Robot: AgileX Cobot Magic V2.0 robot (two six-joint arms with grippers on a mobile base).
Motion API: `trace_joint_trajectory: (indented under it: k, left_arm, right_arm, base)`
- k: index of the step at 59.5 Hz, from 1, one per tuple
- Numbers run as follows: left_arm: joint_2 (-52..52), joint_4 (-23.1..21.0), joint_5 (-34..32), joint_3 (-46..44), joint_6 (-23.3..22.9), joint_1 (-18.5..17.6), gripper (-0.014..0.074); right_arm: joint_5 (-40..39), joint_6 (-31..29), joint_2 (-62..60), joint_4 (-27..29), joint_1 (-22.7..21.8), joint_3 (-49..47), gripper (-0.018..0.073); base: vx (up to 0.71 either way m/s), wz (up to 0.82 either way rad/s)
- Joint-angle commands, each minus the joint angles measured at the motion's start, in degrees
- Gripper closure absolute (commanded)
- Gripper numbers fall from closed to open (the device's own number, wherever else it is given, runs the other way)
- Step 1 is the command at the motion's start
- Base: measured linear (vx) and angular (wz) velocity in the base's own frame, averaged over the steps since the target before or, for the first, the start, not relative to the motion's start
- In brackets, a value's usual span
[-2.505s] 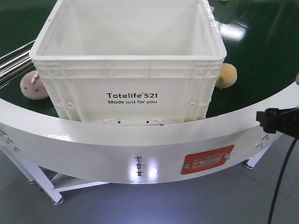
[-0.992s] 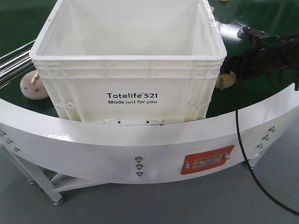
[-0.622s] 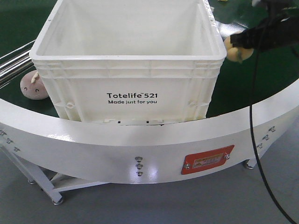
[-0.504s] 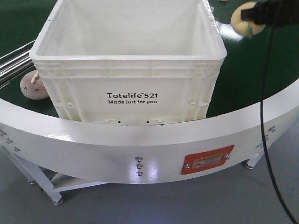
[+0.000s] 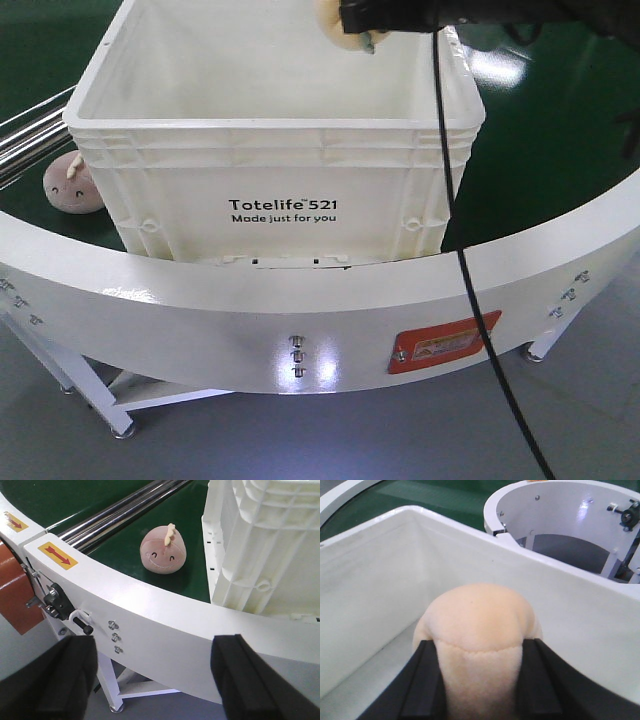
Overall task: Place moving items into box and shelve
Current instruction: 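Carry the yellow plush over the tote and release it inside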
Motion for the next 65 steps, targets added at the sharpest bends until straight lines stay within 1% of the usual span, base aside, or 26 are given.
trace_joint_trajectory:
  k: [1, 5, 8, 12, 15, 23, 26, 31, 36, 39, 41, 45, 49, 53, 60, 65]
  left_arm:
    - [0.63, -0.30, -4.23, -1.96, -0.37, -0.03, 0.0010]
    - [0.63, -0.30, -4.17, -1.96, -0.37, -0.03, 0.0010]
    - [0.63, -0.30, -4.17, -1.96, -0.37, -0.03, 0.0010]
    - [0.63, -0.30, -4.28, -1.96, -0.37, -0.03, 0.0010]
    - [0.63, -0.30, -4.48, -1.96, -0.37, -0.03, 0.0010]
    - [0.76, -0.23, -4.72, -1.96, -0.18, -0.03, 0.0006]
    - [1.06, -0.23, -4.53, -2.01, 0.02, -0.03, -0.0008]
    - [3.22, -0.30, -3.24, -3.06, 2.03, -0.03, -0.0032]
    - [7.80, -0.35, 0.00, -6.12, 2.44, -0.03, -0.0046]
    - [10.89, -0.28, 1.37, -8.75, 2.44, -0.03, -0.0048]
    - [12.92, -0.24, 2.04, -10.22, 2.44, -0.03, -0.0048]
    - [17.49, -0.24, 2.89, -13.30, 2.44, -0.03, -0.0047]
    - [22.41, -0.10, 3.05, -15.85, 2.44, -0.03, -0.0047]
    - [26.99, 0.88, 3.05, -18.37, 2.44, -0.03, -0.0043]
    - [35.47, 2.87, 3.08, -22.69, 2.51, -0.03, -0.0036]
    - [41.12, 3.26, 3.08, -26.04, 2.99, -0.03, -0.0032]
  right_arm:
    - [-5.80, -0.65, -0.61, 0.08, 1.05, -1.79, 0.0109]
    - [-6.02, -0.59, 0.30, 0.14, 1.06, -1.79, -0.0006]
    - [-5.90, -0.53, 0.47, 0.16, 1.06, -1.79, -0.0075]
    - [-5.87, -0.53, 0.36, 0.15, 1.06, -1.79, -0.0137]
    - [-5.83, -0.53, 0.04, 0.15, 1.06, -1.79, -0.0163]
    - [-4.72, -0.39, -1.83, 0.04, 1.06, -1.79, -0.0151]
    - [-4.04, -0.16, -3.15, -0.11, 0.86, -1.79, -0.0139]
    - [-3.03, 2.14, -5.67, -1.57, 0.77, -1.79, -0.0109]
    - [-1.29, 7.62, -8.87, -6.64, 0.77, -1.79, -0.0069]
    - [1.00, 11.71, -11.03, -10.70, 0.77, -1.79, -0.0043]
    - [2.72, 14.94, -12.28, -13.48, 0.77, -1.79, -0.0024]
    - [7.41, 23.66, -14.84, -19.91, 0.77, -1.73, 0.0015]
    - [9.87, 28.55, -17.52, -23.98, 0.77, -0.48, 0.0038]
    - [9.39, 30.20, -20.57, -26.50, 0.77, 2.86, 0.0050]
    - [7.48, 30.47, -26.40, -27.06, 0.77, 10.85, 0.0051]
    - [7.01, 30.47, -30.25, -27.19, 0.77, 16.30, 0.0051]
  base:
    - [0.00, 0.00]
    - [0.00, 0.00]
    - [0.00, 0.00]
    - [0.00, 0.00]
    - [0.00, 0.00]
    - [0.00, 0.00]
    - [0.00, 0.00]
    - [0.00, 0.00]
    - [0.00, 0.00]
    - [0.00, 0.00]
    - [0.00, 0.00]
    - [0.00, 0.00]
    - [0.00, 0.00]
    - [0.00, 0.00]
    - [0.00, 0.00]
    - [0.00, 0.00]
